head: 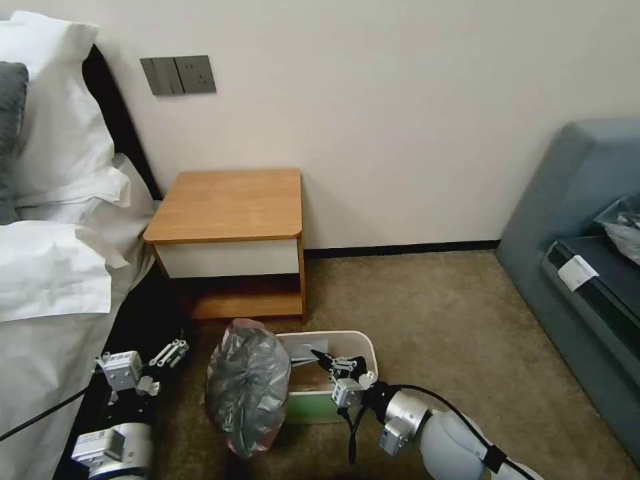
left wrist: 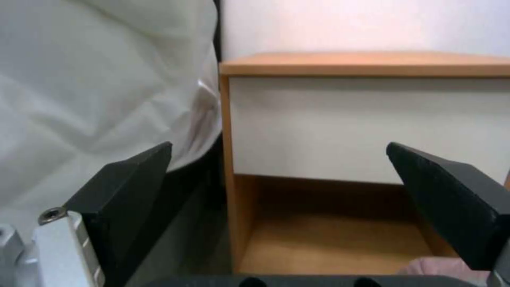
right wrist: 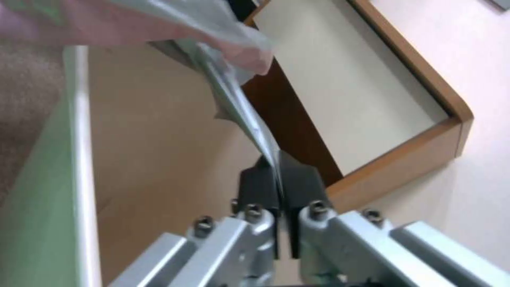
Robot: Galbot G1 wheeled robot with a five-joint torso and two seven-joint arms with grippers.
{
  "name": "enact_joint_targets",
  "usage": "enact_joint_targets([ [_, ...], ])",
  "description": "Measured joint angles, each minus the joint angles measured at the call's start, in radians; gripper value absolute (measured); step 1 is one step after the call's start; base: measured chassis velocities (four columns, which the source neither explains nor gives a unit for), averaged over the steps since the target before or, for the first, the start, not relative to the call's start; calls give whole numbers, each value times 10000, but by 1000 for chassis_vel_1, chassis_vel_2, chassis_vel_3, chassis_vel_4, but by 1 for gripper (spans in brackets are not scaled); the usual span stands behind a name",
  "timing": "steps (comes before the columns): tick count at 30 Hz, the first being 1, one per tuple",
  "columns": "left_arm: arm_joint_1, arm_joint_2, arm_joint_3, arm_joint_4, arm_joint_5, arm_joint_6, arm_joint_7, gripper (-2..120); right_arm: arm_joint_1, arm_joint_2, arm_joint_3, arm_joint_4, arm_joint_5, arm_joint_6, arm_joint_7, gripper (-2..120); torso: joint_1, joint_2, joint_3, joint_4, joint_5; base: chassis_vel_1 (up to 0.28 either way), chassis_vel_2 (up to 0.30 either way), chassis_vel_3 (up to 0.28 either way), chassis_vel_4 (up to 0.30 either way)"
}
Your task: Pick up the garbage bag from the table and place it over the trash can.
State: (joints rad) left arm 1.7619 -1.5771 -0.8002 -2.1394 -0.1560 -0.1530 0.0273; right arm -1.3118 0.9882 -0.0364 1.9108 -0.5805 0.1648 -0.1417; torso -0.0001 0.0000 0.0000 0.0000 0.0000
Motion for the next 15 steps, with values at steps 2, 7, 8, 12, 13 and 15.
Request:
enact_joint_targets([
  [2, -28, 17, 38, 57, 1, 29, 0, 100, -42, -1, 78, 41, 78, 2, 0, 12, 0, 0, 0, 0, 0, 0, 0, 0, 0],
  [7, -125, 91, 156, 205, 3, 104, -1, 100, -358, -210, 602, 543, 295, -150, -366, 30, 0, 0, 0, 1, -1, 0, 0, 0, 0],
  [8, -137, 108, 189, 226, 3, 113, -1, 100, -495, -314, 748, 700, 396, -218, -460, 35, 0, 0, 0, 0, -1, 0, 0, 0, 0],
  [12, -149, 145, 237, 245, 3, 114, -2, 100, -811, -586, 1127, 1016, 637, -332, -604, 46, 0, 0, 0, 0, 0, 0, 0, 0, 0],
  [13, -152, 165, 249, 246, 1, 115, -3, 100, -948, -691, 1307, 1124, 685, -335, -655, 52, 0, 0, 0, 0, 0, 0, 0, 0, 0],
  [15, -153, 224, 253, 245, -16, 113, -5, 100, -1308, -953, 1758, 1365, 792, -289, -692, 62, 0, 0, 0, 0, 2, 0, 0, 0, 0],
])
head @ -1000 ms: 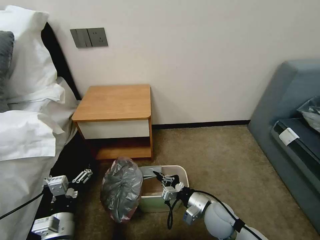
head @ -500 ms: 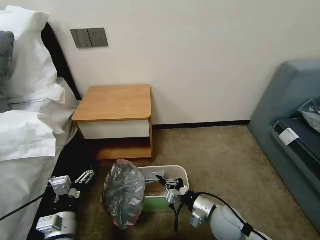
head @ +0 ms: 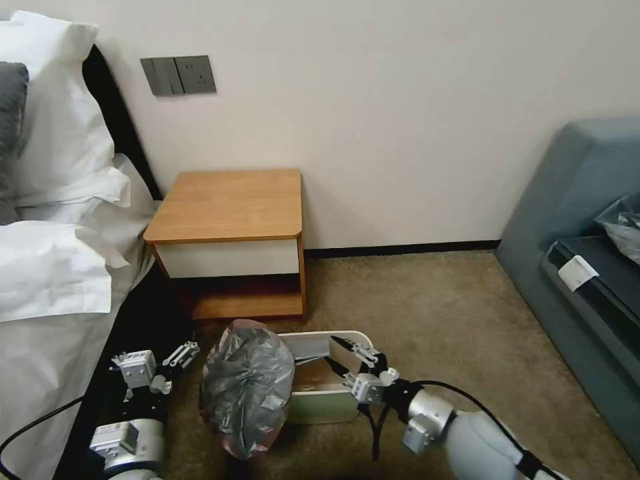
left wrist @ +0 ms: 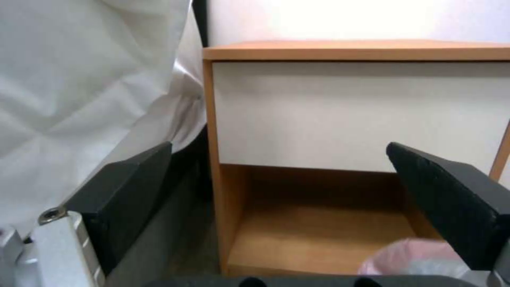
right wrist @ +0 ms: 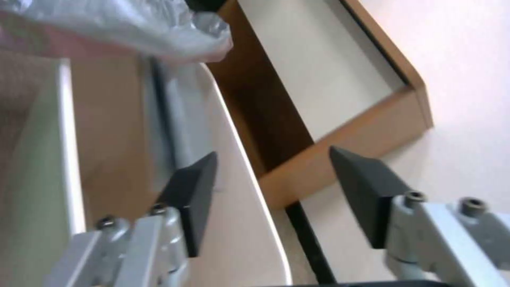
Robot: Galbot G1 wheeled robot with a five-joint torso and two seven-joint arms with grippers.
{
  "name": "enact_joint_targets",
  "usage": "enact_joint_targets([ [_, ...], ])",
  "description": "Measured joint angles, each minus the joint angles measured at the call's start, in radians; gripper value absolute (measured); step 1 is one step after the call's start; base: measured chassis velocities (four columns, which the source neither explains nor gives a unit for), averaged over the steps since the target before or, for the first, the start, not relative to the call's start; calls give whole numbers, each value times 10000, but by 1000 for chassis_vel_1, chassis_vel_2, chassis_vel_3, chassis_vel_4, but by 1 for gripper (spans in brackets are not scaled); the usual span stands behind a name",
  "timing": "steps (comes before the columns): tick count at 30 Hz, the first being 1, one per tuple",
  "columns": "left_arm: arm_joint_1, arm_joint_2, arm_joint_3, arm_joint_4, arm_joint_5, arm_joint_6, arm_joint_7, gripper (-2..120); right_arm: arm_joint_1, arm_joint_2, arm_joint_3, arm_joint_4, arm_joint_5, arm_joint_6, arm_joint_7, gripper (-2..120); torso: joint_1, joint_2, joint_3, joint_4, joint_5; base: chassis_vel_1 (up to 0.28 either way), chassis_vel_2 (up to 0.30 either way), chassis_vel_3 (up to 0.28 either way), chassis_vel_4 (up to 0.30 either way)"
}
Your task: Pick up the garbage bag from the table and place it over the trash can.
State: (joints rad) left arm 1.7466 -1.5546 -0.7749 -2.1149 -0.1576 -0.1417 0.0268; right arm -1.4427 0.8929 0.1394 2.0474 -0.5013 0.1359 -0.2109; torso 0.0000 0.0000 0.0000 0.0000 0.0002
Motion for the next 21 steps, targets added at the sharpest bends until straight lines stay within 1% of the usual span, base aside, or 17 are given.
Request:
enact_joint_targets([
  [1, -1, 27, 0, -6, -18, 0, -1, 100, -230, -145, 255, 151, 71, 28, -4, 65, 0, 0, 0, -1, -1, 0, 0, 0, 0],
  [2, -1, 27, 0, -6, -18, 0, -1, 100, -230, -145, 255, 151, 71, 28, -4, 65, 0, 0, 0, -1, -1, 0, 0, 0, 0],
  [5, 41, 127, 52, -108, -116, 52, -26, 100, -889, -514, 1204, 689, 445, 108, -7, 78, 0, 0, 0, -1, -2, 0, 0, 0, 0],
  [6, 41, 127, 52, -108, -116, 52, -26, 100, -889, -514, 1204, 689, 445, 108, -7, 78, 0, 0, 0, -1, -2, 0, 0, 0, 0],
  [8, 208, 284, 358, -426, -528, 581, -231, 100, -1228, -580, 1947, 1100, 836, 123, -5, 90, 0, 0, 0, -2, 0, 0, 0, 0, 0],
  [9, 295, 348, 559, -579, -680, 834, -296, 100, -1321, -492, 2303, 1295, 1037, 122, 3, 93, 0, 0, 0, -1, -1, 0, 0, 0, 0],
  [10, 295, 348, 559, -579, -680, 834, -296, 100, -1321, -492, 2303, 1295, 1037, 122, 3, 93, 0, 0, 0, -1, -1, 0, 0, 0, 0],
  [12, 387, 384, 785, -686, -600, 988, -299, 100, -1372, -254, 2636, 1503, 1270, 121, 50, 99, 0, 1, 0, -1, -3, 0, 0, 0, 0],
  [13, 387, 384, 785, -686, -600, 988, -299, 100, -1372, -254, 2636, 1503, 1270, 121, 50, 99, 0, 1, 0, -1, -3, 0, 0, 0, 0],
  [14, 509, 415, 993, -785, -377, 1040, -257, 100, -1378, 113, 2858, 1630, 1436, 125, 91, 100, 0, 1, 0, -1, -1, 0, 0, 0, 0],
  [15, 626, 474, 1126, -866, -287, 1079, -236, 100, -1377, 317, 2941, 1641, 1501, 157, 115, 100, 0, 0, 0, 0, -1, 0, 0, 0, 0],
  [21, 956, 685, 1589, -1040, -229, 1465, -169, 100, -1273, 763, 2860, 1543, 1579, 364, 144, 100, 0, 0, 0, 0, -2, 0, 0, 0, 0],
])
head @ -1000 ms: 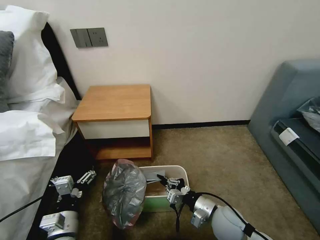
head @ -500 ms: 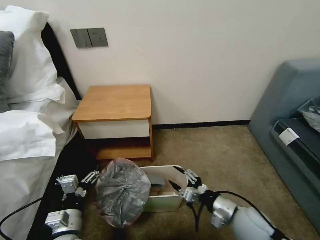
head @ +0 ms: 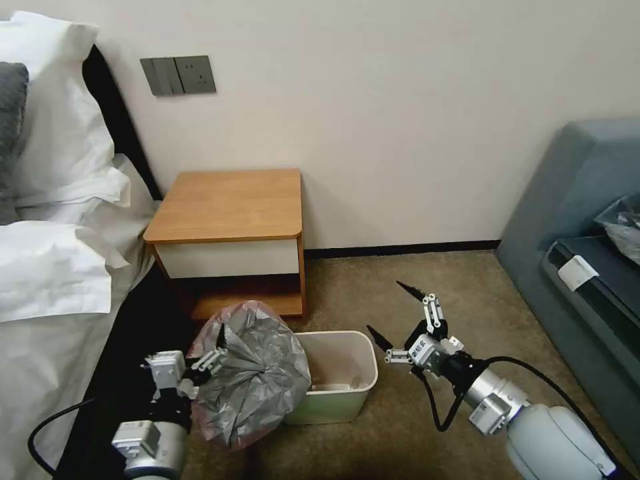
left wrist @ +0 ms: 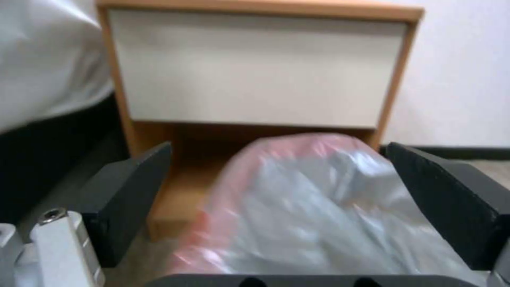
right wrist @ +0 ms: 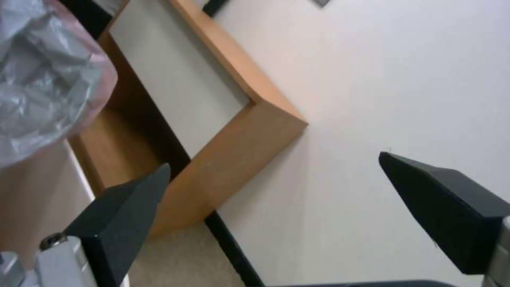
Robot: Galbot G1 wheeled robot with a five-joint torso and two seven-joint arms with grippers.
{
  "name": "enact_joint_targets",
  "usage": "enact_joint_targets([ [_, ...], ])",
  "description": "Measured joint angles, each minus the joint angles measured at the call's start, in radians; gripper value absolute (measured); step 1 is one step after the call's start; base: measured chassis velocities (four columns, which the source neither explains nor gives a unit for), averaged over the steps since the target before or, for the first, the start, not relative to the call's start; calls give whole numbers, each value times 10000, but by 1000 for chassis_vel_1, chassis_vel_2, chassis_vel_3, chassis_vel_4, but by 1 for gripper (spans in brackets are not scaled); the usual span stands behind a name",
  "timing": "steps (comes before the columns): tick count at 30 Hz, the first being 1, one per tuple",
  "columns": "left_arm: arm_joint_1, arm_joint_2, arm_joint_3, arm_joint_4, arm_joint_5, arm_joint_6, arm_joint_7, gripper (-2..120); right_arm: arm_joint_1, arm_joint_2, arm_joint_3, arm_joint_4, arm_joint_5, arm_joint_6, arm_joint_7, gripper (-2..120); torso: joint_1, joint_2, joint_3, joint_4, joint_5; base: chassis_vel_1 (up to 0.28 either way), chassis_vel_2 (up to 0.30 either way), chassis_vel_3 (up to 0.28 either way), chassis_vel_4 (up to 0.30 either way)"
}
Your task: Pick up the garbage bag from the table and place it over the trash can.
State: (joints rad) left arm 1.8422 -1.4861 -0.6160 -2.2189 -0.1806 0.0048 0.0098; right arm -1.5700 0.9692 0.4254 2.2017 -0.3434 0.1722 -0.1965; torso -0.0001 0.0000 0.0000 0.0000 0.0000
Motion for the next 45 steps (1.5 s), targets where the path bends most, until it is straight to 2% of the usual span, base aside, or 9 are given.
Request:
enact_joint_targets([
  [7, 6, -189, 383, 371, 244, 184, 58, 100, 188, 320, -285, -151, 22, 147, 12, 100, 0, 0, 0, 1, -1, 0, 0, 0, 0],
  [9, 39, -248, 636, 679, 336, 239, 112, 100, 322, 449, -456, -369, 29, 253, 44, 100, 1, 0, 0, 0, 0, 0, 0, 0, 0],
  [16, -68, -339, 772, 985, 385, 197, 117, 100, 478, 580, -667, -583, 33, 278, 73, 100, 1, 0, 0, 0, -1, 0, 0, 0, 0],
  [19, -66, -354, 766, 904, 391, 90, 64, 100, 529, 596, -740, -669, 32, 278, 72, 100, 0, -1, 0, 0, -1, 0, 0, 0, 0],
  [27, 18, -336, 834, 29, 466, -78, 78, 100, 781, 555, -822, -944, 142, 234, 72, 100, 0, 0, 0, 0, 0, 0, 0, 0, 0],
  [30, 55, -318, 967, -435, 358, 323, 186, 100, 856, 563, -822, -1010, 200, 221, 68, 100, 0, 0, 0, 0, 2, 0, 0, 0, 0],
  [32, 68, -255, 1109, -682, -124, 1084, 274, 99, 865, 591, -821, -1048, 228, 221, 65, 100, 1, 0, 0, -1, 0, 0, 0, 0, 0],
  [37, -58, -218, 1110, -637, -1066, 2282, 293, 98, 829, 714, -802, -1136, 258, 291, 29, 100, 0, 0, 0, -1, 1, 0, 0, 0, 0],
  [45, -441, -422, 917, 192, -1140, 2603, -12, 98, 836, 867, -754, -1156, 385, 304, -43, 100, 1, 0, 0, 0, 0, 0, 0, 0, 0],
])
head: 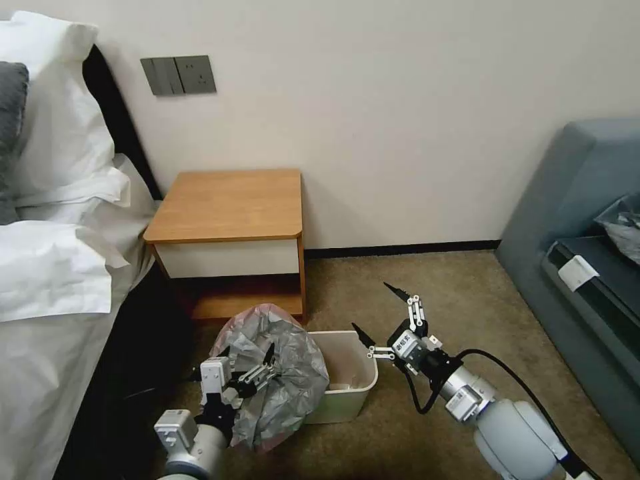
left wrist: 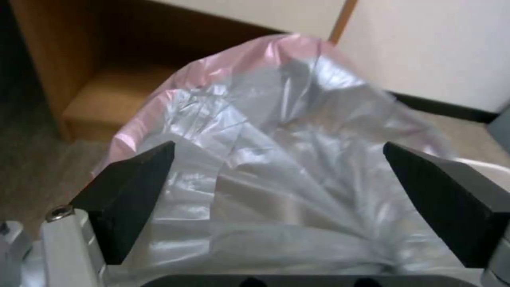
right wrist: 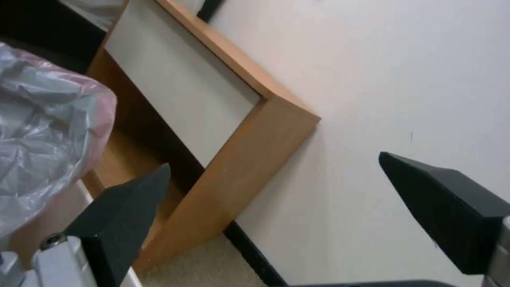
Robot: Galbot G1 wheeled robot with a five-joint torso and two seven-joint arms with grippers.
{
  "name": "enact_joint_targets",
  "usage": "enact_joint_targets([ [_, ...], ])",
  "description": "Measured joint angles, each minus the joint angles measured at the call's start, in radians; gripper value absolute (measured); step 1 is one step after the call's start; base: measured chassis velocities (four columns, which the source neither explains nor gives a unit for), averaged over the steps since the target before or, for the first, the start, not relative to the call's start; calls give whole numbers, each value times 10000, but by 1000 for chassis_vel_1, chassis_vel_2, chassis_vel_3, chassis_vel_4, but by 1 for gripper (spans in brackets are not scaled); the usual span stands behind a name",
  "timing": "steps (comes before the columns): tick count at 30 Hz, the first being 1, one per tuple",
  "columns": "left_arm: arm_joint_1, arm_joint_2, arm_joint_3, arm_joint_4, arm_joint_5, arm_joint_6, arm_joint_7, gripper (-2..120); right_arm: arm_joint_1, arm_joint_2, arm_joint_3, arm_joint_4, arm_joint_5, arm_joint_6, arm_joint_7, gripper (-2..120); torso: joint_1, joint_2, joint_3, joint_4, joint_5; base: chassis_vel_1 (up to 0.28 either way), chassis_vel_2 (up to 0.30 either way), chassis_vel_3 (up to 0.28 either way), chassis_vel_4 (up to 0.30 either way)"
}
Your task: Pick up the garbage bag from the table and place it over the trash can.
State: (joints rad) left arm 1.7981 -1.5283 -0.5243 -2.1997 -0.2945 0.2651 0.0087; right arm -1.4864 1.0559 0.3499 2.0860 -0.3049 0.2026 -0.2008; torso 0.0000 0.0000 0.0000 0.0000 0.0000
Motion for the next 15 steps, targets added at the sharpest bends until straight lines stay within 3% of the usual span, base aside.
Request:
enact_joint_targets([
  [15, -450, -524, 120, 574, -126, 674, -61, 96, -361, -37, 436, 155, 215, 180, -25, 100, -1, 0, 0, 0, 0, 0, 0, 0, 0],
])
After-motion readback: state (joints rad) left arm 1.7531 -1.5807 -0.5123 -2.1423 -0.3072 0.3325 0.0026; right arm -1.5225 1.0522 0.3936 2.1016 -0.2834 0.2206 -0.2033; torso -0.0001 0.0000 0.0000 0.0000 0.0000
